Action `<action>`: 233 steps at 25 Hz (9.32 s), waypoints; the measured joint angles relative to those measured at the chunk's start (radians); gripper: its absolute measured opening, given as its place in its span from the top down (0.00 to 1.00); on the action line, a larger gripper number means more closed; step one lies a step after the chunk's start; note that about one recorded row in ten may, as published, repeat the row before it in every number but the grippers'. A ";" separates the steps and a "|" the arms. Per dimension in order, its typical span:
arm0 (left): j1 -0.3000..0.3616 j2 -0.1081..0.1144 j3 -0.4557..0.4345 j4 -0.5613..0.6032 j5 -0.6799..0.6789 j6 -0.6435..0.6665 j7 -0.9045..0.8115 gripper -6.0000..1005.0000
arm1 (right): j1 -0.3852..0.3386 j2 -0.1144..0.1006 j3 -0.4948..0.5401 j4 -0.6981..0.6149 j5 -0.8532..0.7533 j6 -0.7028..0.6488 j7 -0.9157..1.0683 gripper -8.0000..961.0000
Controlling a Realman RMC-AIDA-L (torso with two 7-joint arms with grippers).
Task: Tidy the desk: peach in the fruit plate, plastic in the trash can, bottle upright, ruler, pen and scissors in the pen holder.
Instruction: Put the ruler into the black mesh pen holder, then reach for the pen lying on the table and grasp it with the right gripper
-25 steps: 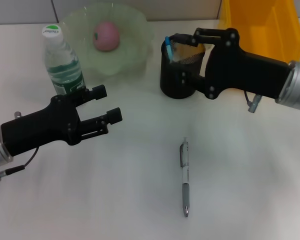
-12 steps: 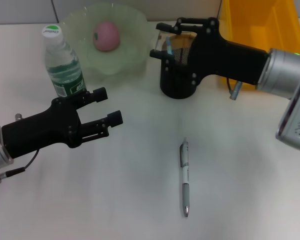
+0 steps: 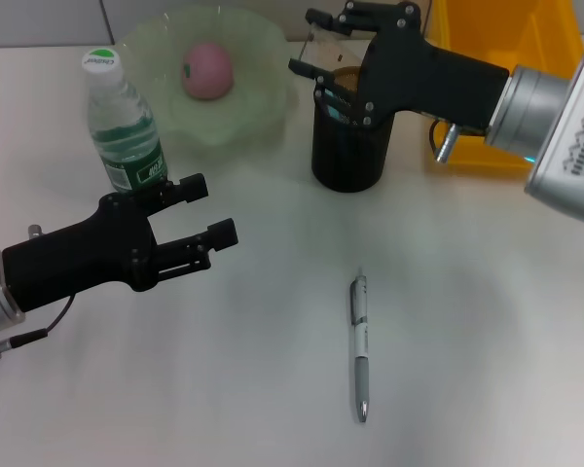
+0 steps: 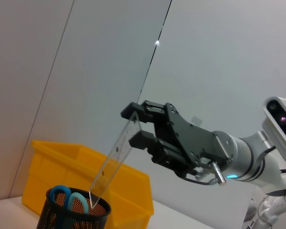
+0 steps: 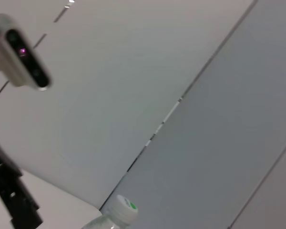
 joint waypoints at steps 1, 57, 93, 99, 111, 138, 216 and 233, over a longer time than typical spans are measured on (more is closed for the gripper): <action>0.000 0.000 0.000 0.000 0.000 0.000 0.000 0.17 | 0.000 0.000 0.000 0.000 0.000 0.000 0.000 0.59; 0.013 0.002 0.004 0.001 0.010 0.063 0.062 0.17 | 0.018 0.004 -0.010 0.093 0.179 0.271 0.520 0.58; 0.018 0.001 0.004 -0.001 0.010 0.066 0.074 0.17 | 0.019 0.006 -0.053 0.087 0.169 0.282 0.535 0.37; 0.018 0.003 0.004 -0.001 0.010 0.066 0.074 0.17 | 0.018 0.006 -0.042 0.083 0.174 0.273 0.535 0.37; 0.014 0.006 0.004 0.002 0.008 0.066 0.073 0.17 | -0.072 0.000 -0.031 -0.026 0.240 0.105 0.604 0.37; 0.002 0.031 0.002 0.027 0.010 0.052 0.087 0.17 | -0.201 -0.028 -0.028 -0.552 -0.506 -0.172 1.479 0.37; 0.026 0.006 -0.035 0.021 0.004 -0.011 0.107 0.17 | 0.420 0.010 -0.822 -0.351 -0.994 -0.105 2.522 0.37; 0.020 0.006 -0.029 0.024 0.006 -0.011 0.101 0.17 | 0.427 0.010 -0.904 -0.355 -0.940 -0.066 2.534 0.37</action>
